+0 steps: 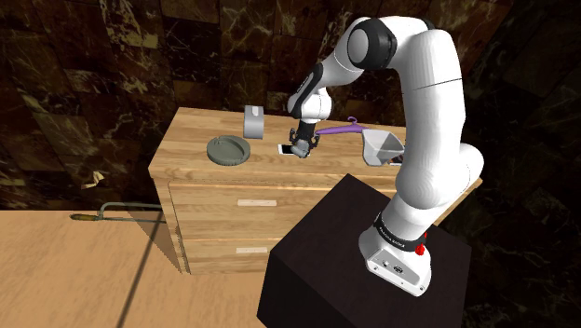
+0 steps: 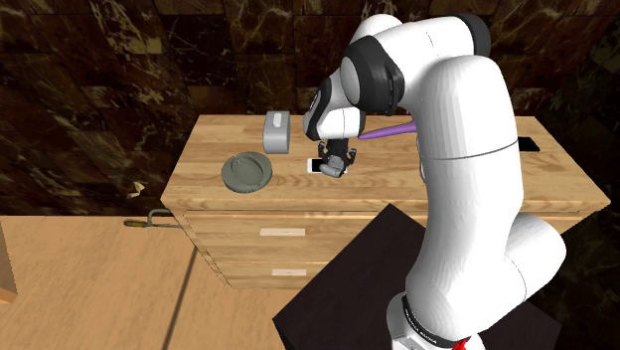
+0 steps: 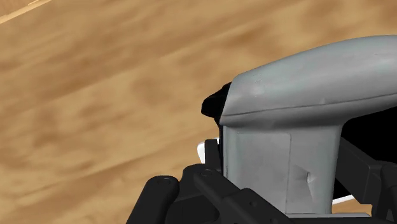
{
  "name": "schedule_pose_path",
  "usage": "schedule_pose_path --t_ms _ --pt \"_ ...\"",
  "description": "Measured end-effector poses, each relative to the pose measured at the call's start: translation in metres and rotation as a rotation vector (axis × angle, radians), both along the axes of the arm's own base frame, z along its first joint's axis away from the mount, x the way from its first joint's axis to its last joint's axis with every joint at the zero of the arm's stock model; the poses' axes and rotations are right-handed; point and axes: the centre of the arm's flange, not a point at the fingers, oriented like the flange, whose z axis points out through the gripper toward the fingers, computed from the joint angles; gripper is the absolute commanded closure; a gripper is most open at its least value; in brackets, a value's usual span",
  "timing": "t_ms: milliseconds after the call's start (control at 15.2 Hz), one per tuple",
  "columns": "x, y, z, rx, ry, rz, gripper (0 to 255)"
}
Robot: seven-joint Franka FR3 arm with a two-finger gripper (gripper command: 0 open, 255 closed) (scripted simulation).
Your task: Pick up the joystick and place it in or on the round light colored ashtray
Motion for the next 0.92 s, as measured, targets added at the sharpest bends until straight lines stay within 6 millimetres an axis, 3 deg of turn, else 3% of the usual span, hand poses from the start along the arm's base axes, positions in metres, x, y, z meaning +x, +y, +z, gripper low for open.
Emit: schedule_pose_path --t_ms 594,924 --pt "0.000 0.000 0.000 0.000 0.000 0.000 255" --pt "0.000 0.000 0.021 0.000 0.001 0.000 255"
